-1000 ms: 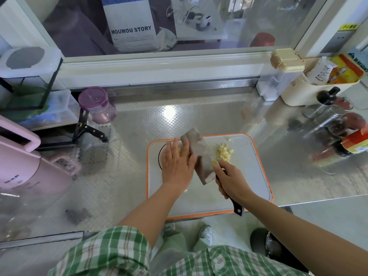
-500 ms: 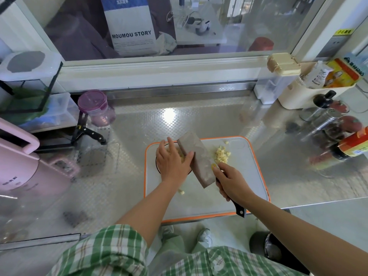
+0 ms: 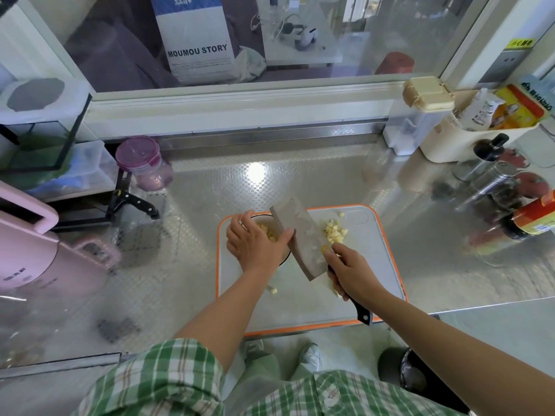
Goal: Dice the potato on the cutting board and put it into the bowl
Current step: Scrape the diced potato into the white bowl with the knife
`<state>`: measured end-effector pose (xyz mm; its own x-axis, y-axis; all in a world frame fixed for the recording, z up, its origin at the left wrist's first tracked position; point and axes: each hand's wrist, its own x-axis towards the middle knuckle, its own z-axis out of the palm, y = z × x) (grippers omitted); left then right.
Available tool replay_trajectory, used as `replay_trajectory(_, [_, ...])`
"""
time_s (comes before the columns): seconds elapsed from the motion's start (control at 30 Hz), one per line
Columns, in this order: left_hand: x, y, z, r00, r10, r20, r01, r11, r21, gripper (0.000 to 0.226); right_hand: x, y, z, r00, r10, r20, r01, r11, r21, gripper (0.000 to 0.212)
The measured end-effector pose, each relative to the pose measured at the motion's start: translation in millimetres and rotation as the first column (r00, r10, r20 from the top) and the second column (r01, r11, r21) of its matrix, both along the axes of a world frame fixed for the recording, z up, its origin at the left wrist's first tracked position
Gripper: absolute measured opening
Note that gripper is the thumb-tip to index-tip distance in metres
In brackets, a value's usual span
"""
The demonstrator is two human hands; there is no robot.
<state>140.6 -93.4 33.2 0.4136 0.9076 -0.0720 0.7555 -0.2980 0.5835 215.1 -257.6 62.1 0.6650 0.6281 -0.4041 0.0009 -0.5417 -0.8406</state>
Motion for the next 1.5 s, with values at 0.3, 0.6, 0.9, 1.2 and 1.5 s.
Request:
replay_trajectory(0.3, [-19.6,13.9,-1.6,0.95,-0.167,-0.264,0.253,0.907,0.338,0.105,16.0,-1.6,-1.1,1.0,0.001,-0.031,-0.001,1.0,-0.012,0.035])
replay_trajectory(0.6, [-24.5,34.6,3.3,0.842,-0.38,-0.383,0.524,0.409,0.747,0.124,40.7,6.0,19.1,0.947,0.258,-0.193,-0.291,0.942,-0.167,0.029])
replay_trajectory(0.9, [-27.8,48.0,2.4,0.811,-0.453,-0.371,0.519,0.262,0.814,0.112,57.1,7.1,25.6,0.925,0.33,-0.189,-0.373,0.885,-0.279,0.027])
replay_trajectory(1.2, [-30.9,47.3,-1.7,0.831,-0.425,-0.359,0.509,0.32,0.799,0.11,59.5,4.7,20.5,0.922,0.321,-0.218,-0.371,0.894,-0.251,0.03])
replay_trajectory(1.5, [-12.6,28.7,5.4,0.803,-0.523,-0.286,0.578,0.569,0.585,0.024,63.4,-4.2,8.9,0.988,0.01,-0.152,-0.018,0.998,-0.053,0.029])
